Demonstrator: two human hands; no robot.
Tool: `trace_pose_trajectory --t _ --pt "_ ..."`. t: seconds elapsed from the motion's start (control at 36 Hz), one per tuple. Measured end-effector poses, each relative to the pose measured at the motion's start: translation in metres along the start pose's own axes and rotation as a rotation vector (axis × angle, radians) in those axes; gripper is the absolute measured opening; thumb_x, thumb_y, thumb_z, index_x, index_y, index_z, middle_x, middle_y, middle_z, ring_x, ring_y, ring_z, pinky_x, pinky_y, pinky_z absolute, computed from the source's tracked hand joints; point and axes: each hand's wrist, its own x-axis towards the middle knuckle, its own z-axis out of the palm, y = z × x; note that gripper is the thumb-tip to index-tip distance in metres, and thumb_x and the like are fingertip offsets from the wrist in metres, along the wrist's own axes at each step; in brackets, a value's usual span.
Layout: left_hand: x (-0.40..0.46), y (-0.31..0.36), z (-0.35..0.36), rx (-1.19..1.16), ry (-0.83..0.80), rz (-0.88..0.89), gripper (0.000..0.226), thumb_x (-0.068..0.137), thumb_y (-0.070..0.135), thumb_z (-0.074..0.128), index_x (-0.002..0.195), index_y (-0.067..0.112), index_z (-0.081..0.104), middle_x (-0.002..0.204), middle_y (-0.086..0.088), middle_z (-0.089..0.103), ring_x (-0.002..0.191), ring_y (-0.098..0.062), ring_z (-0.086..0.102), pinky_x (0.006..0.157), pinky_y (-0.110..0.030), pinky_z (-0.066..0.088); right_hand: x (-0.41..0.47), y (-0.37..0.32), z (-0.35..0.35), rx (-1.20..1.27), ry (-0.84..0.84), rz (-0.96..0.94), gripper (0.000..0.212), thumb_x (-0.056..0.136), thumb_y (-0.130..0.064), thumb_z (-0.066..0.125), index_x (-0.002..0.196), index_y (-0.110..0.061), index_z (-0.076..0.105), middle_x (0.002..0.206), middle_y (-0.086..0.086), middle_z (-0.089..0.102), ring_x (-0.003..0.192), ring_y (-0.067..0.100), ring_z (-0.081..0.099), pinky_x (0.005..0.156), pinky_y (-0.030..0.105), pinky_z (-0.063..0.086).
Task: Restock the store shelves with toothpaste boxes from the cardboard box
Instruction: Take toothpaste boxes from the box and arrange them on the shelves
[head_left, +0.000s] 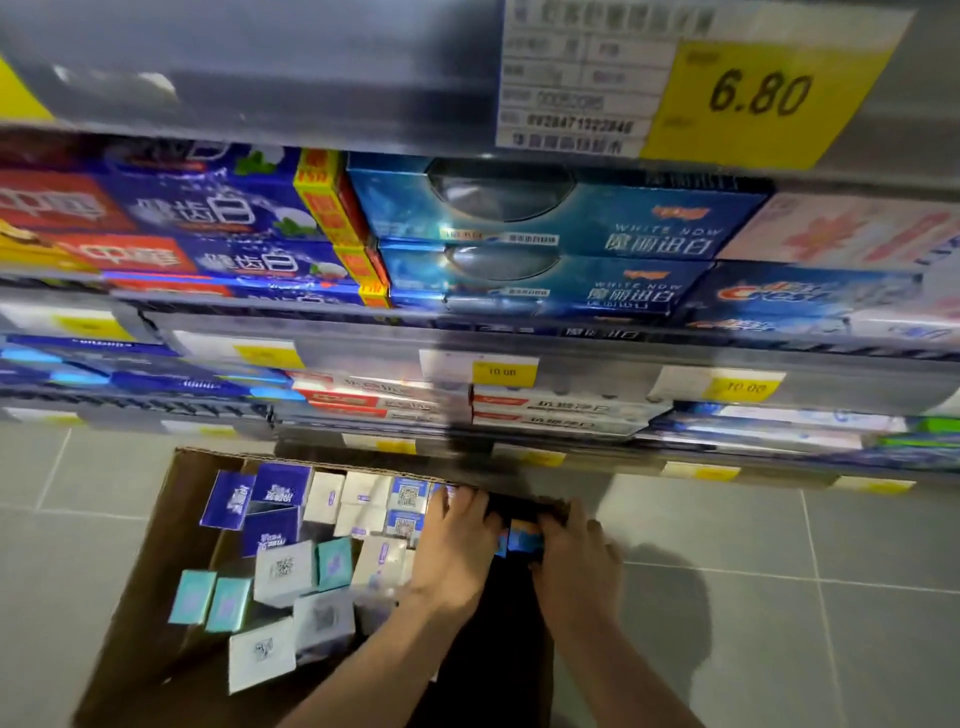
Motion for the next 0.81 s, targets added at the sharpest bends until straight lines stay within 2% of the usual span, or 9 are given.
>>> trace_pose_trajectory --t 0.03,0.08,0.14,0.19,0.44,0.5,0.61,0.75,0.81 --pt "0.001 0.001 -0.001 0.03 -0.031 -0.02 0.024 0.081 0.022 0.066 0.106 0.022 0.065 0.116 0.0 0.056 0.12 -0.022 0.042 0.106 -0.042 0.034 0.001 -0.001 0.002 -0.002 -0.019 0.018 0.031 0.087 -0.021 0.058 0.117 -0.027 0.058 0.131 0.002 0.044 0.108 0.024 0.052 0.085 0.036 0.045" --pt "0.005 -0.001 0.003 0.11 -0.039 -0.02 0.033 0.092 0.017 0.049 0.125 0.018 0.052 0.132 -0.002 0.043 0.131 -0.023 0.028 0.111 -0.042 0.02 0.003 -0.006 -0.001 -0.007 0.001 0.044 0.026 0.079 -0.02 0.067 0.105 -0.025 0.065 0.121 0.004 0.053 0.098 0.024 0.057 0.075 0.037 0.049" --pt "0.003 0.0 -0.001 0.143 -0.041 -0.017 0.033 0.094 0.016 0.043 0.126 0.016 0.048 0.133 -0.004 0.04 0.13 -0.023 0.028 0.107 -0.041 0.022 0.002 -0.008 -0.003 -0.031 0.014 0.022 0.032 0.053 -0.021 0.086 0.08 -0.024 0.07 0.096 0.005 0.06 0.077 0.023 0.06 0.053 0.034 0.049" --pt "-0.006 0.001 -0.01 0.127 -0.031 -0.008 0.031 0.095 0.017 0.04 0.125 0.014 0.046 0.132 -0.005 0.04 0.128 -0.023 0.03 0.102 -0.038 0.025 -0.005 -0.007 -0.01 -0.085 0.042 -0.007 0.039 0.038 -0.021 0.091 0.069 -0.024 0.068 0.082 0.003 0.058 0.065 0.022 0.058 0.043 0.031 0.044" --pt "-0.062 0.007 -0.138 -0.255 -0.181 -0.113 0.038 0.097 0.017 0.041 0.135 0.011 0.036 0.132 -0.011 0.049 0.121 -0.026 0.049 0.098 -0.033 0.039 -0.067 -0.013 -0.148 -0.018 0.088 -0.223 0.046 0.034 -0.03 0.091 0.075 -0.028 0.069 0.078 -0.005 0.056 0.062 0.015 0.058 0.047 0.027 0.048" --pt "-0.086 0.006 -0.192 -0.333 -0.163 -0.088 0.039 0.096 0.018 0.045 0.133 0.008 0.038 0.128 -0.013 0.052 0.119 -0.029 0.05 0.096 -0.035 0.039 -0.087 -0.024 -0.199 -0.002 0.064 -0.208 0.044 0.041 -0.032 0.089 0.08 -0.028 0.07 0.085 -0.005 0.059 0.067 0.016 0.061 0.052 0.028 0.05" --pt "-0.13 0.008 -0.284 -0.411 -0.087 -0.058 0.043 0.095 0.024 0.051 0.132 0.004 0.041 0.127 -0.014 0.053 0.116 -0.028 0.049 0.092 -0.026 0.032 -0.126 -0.044 -0.284 0.111 -0.032 -0.176 0.036 0.079 -0.027 0.067 0.113 -0.016 0.062 0.114 0.005 0.058 0.102 0.029 0.059 0.083 0.035 0.047" --pt "-0.188 0.018 -0.37 -0.542 -0.017 -0.103 0.037 0.096 0.018 0.047 0.131 0.005 0.044 0.13 -0.014 0.05 0.119 -0.025 0.048 0.089 -0.017 0.034 -0.173 -0.063 -0.372 0.276 -0.061 -0.124 0.032 0.092 -0.028 0.052 0.122 -0.018 0.052 0.117 0.003 0.059 0.111 0.025 0.054 0.087 0.031 0.04" --pt "-0.21 0.016 -0.384 -0.63 0.024 -0.149 0.042 0.098 0.019 0.046 0.136 0.005 0.039 0.134 -0.015 0.048 0.124 -0.026 0.045 0.084 -0.009 0.034 -0.187 -0.065 -0.388 0.293 -0.025 -0.141 0.03 0.09 -0.027 0.057 0.118 -0.017 0.053 0.112 0.003 0.059 0.11 0.025 0.054 0.076 0.029 0.034"
